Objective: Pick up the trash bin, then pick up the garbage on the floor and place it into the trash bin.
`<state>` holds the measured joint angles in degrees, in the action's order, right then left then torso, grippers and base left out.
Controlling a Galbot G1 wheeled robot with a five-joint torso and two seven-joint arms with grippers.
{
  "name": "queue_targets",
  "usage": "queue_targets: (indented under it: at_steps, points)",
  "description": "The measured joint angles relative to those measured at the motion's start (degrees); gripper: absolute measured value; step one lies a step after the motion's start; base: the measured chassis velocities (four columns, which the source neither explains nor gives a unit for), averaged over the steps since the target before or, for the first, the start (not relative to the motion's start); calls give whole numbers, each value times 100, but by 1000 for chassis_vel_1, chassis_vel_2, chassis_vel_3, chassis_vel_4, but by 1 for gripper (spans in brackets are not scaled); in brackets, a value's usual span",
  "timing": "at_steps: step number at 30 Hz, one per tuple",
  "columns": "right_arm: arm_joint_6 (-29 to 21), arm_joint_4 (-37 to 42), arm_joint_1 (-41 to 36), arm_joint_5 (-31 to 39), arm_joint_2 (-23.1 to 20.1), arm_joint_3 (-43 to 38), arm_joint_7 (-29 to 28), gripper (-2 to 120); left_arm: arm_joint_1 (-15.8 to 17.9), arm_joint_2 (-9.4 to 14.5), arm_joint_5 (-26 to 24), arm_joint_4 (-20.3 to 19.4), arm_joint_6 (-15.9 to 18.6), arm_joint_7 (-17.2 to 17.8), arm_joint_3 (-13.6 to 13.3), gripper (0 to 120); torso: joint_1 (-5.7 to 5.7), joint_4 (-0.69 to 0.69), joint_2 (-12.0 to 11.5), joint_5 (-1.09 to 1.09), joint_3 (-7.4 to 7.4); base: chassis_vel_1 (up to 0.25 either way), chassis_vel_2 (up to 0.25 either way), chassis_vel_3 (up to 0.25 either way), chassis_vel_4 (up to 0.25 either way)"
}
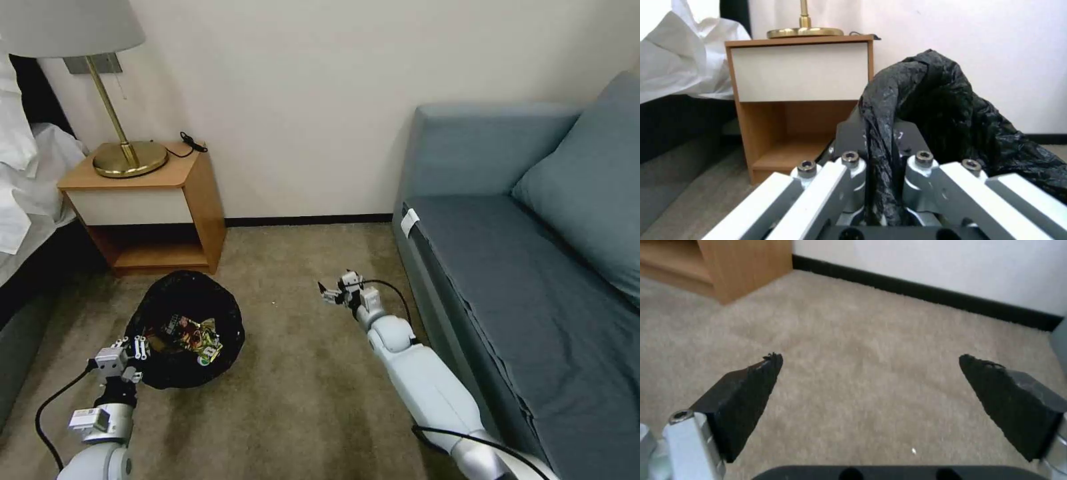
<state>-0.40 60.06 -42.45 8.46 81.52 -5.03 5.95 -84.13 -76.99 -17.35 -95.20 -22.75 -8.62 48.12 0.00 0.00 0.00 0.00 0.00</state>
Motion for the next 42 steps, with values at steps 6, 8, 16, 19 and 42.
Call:
queue_targets:
  at_steps: [6,8,16,19,42]
  points:
    - [108,-3,-221,-81,28,-225,20,100,52,-20,-131,-130,77,154,33,5,0,0,0,0,0,0,0,0,0]
    - [131,-7,-265,-101,31,-256,23,100,52,-27,-163,-147,79,199,39,5,0,0,0,0,0,0,0,0,0]
    - [265,-12,-576,-236,52,-424,80,100,37,-93,-848,-255,202,684,5,5,0,0,0,0,0,0,0,0,0]
    - [304,-7,-682,-289,66,-507,106,100,66,-97,-1202,-266,223,849,-15,5,0,0,0,0,0,0,0,0,0]
    - [495,-49,-1038,-709,188,-837,151,100,843,159,-4733,2,248,1298,-122,5,0,0,0,-1,0,0,0,0,0]
